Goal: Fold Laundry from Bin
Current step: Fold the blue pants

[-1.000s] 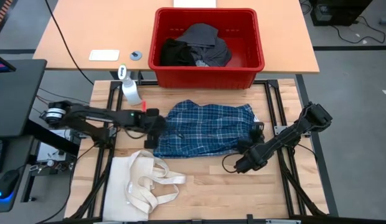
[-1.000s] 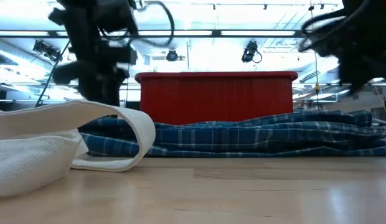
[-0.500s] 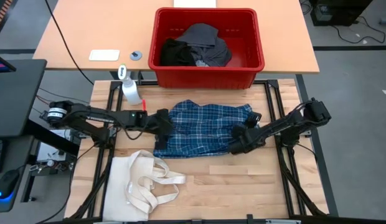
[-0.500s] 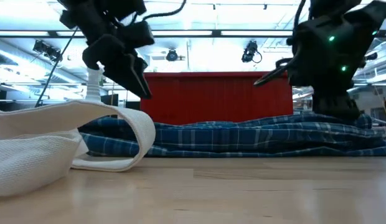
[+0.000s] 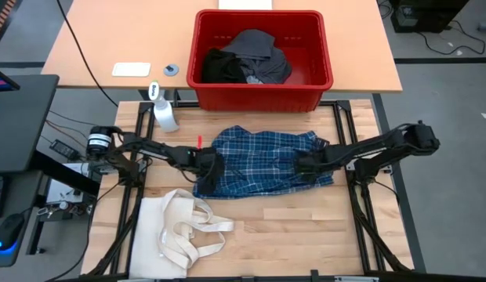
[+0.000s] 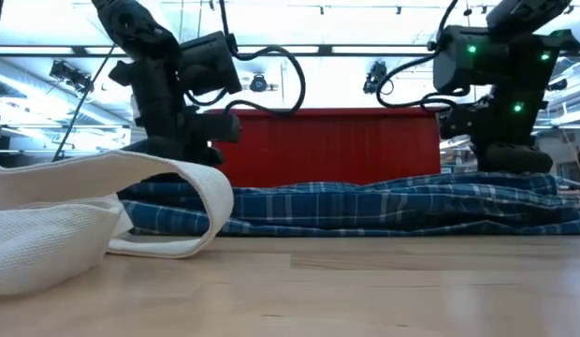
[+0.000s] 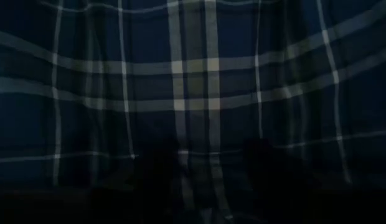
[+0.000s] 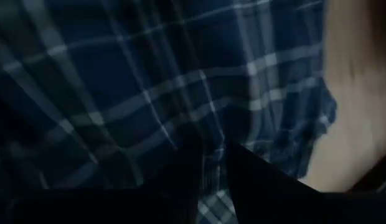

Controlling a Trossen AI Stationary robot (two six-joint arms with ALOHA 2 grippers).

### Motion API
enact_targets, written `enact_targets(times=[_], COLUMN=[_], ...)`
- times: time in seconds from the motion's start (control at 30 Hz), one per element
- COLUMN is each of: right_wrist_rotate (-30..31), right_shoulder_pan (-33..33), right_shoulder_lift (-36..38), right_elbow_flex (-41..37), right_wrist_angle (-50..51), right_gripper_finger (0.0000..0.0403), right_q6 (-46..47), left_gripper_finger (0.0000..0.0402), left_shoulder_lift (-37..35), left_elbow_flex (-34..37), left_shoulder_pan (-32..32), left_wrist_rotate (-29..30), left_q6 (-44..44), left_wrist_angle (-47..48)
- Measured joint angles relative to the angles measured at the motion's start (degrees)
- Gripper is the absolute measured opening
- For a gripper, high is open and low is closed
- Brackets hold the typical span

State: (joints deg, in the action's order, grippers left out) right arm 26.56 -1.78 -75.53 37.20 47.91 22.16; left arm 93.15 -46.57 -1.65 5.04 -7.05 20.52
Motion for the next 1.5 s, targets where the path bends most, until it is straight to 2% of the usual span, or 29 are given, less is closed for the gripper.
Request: enact_targets(times=[0.2,0.37,0.43,0.67,0.83,0.9,1.1,1.37,1.5], right_wrist_rotate=[-4.02,-1.87,0.01,0.35,-6.64,-8.58,-14.48,-7.78,-0.12], right_shoulder_pan=[0.0,0.17,1.04,11.17,16.91,18.9,24.67,26.84,26.91], right_shoulder_lift=[2.39,3.96,4.22,1.93,-3.23,-5.89,-14.43,-20.18,-19.68], right_elbow_flex=[2.7,7.15,8.33,8.77,8.77,8.82,8.78,8.77,8.77], right_wrist_angle=[-0.4,-0.42,-0.21,-5.72,-18.48,-22.24,-24.18,-30.68,-34.29], right_gripper_finger=[0.0082,0.0082,0.0082,0.008,0.008,0.008,0.0079,0.0077,0.0077], right_q6=[6.86,14.8,15.26,11.39,1.79,-1.05,-4.21,-4.39,-4.47], left_gripper_finger=[0.021,0.021,0.021,0.021,0.021,0.021,0.021,0.021,0.021], left_shoulder_lift=[-0.22,-4.61,-7.07,-10.39,-7.63,-6.13,-1.24,5.62,6.48], left_elbow_flex=[-0.02,0.2,0.2,0.18,0.18,0.15,0.06,0.09,-0.08], left_shoulder_pan=[0.02,0.28,0.28,0.28,0.59,1.03,1.66,1.71,2.52], left_wrist_rotate=[0.02,0.04,0.04,-0.17,-6.36,-6.92,-7.15,-7.22,-7.09], left_q6=[-0.04,-1.96,-1.66,-0.64,-0.63,-1.13,-1.64,-1.05,-0.94], left_wrist_angle=[0.48,2.67,2.6,1.93,-5.59,-10.2,-17.19,-18.66,-19.37])
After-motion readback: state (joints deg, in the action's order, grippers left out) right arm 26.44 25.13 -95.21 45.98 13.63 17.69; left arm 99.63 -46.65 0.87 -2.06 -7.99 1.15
